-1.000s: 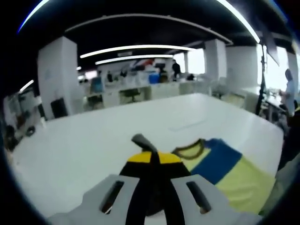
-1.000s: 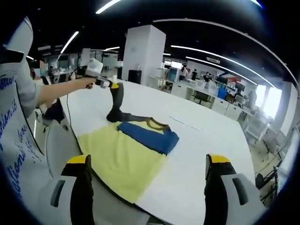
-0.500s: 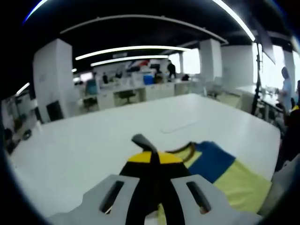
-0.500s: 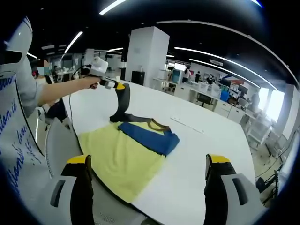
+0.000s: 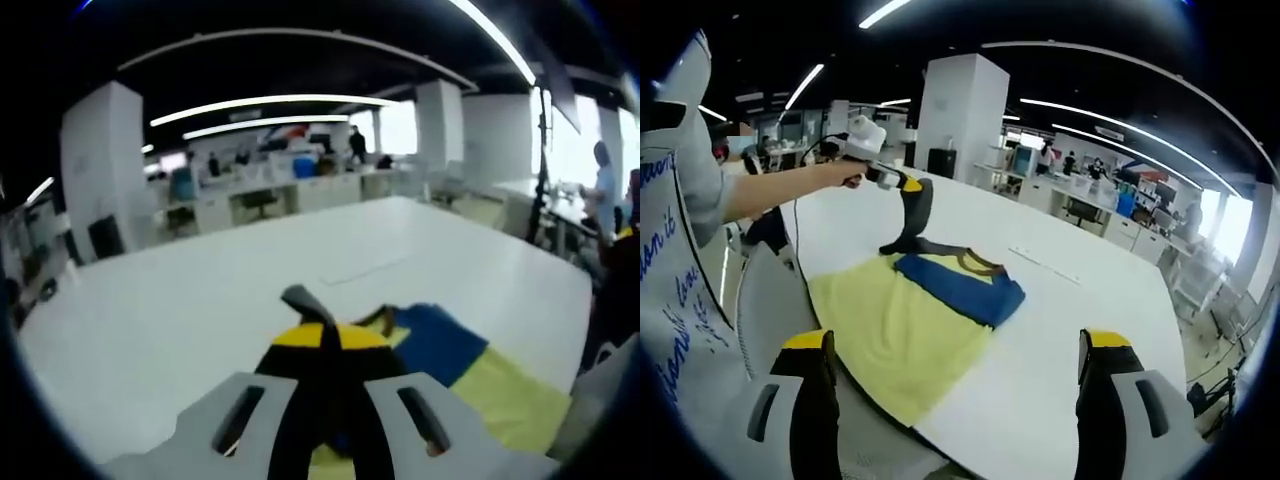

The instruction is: Fold the garment on the visible template until the final outline fits inside the template.

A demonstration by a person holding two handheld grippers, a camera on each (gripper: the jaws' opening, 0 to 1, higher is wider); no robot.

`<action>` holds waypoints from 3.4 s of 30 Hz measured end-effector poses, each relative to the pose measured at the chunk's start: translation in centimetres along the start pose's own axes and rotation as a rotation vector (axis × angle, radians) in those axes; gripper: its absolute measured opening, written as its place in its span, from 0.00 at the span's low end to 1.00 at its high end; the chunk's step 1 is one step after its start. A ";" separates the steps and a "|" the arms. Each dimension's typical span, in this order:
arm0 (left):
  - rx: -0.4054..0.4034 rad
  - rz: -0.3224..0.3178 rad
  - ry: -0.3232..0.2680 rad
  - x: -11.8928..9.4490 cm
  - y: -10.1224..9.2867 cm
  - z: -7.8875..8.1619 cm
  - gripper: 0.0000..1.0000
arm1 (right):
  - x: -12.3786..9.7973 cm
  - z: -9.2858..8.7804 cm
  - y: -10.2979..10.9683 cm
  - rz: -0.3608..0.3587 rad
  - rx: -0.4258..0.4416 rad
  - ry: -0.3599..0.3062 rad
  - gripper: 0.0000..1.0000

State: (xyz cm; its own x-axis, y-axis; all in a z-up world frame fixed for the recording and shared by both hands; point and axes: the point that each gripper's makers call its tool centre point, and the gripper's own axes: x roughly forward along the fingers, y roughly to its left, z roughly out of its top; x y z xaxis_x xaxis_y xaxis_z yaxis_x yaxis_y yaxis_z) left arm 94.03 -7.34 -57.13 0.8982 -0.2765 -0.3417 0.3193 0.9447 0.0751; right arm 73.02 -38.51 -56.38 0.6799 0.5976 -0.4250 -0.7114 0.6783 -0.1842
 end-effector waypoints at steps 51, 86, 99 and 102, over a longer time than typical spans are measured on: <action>0.010 -0.176 0.052 6.2 -12.6 -0.5 0.00 | -0.2 -2.0 -1.9 0.065 -0.009 0.019 1.00; -0.021 -0.250 0.164 10.1 -18.7 -5.6 0.00 | -0.5 -3.8 -1.9 0.068 -0.001 0.068 1.00; -0.025 -0.272 0.213 11.0 -19.4 -7.8 0.00 | -0.7 -4.4 -2.2 0.056 0.014 0.083 1.00; -0.026 -0.280 0.224 11.2 -19.7 -8.2 0.00 | -0.7 -4.5 -2.2 0.058 0.011 0.089 1.00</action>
State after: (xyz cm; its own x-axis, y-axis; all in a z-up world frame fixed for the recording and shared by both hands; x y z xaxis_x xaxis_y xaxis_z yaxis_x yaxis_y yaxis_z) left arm 95.33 -27.56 -70.11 0.6877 -0.4824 -0.5425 0.5334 0.8427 -0.0732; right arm 73.27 -42.32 -59.68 0.6185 0.5962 -0.5119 -0.7470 0.6483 -0.1474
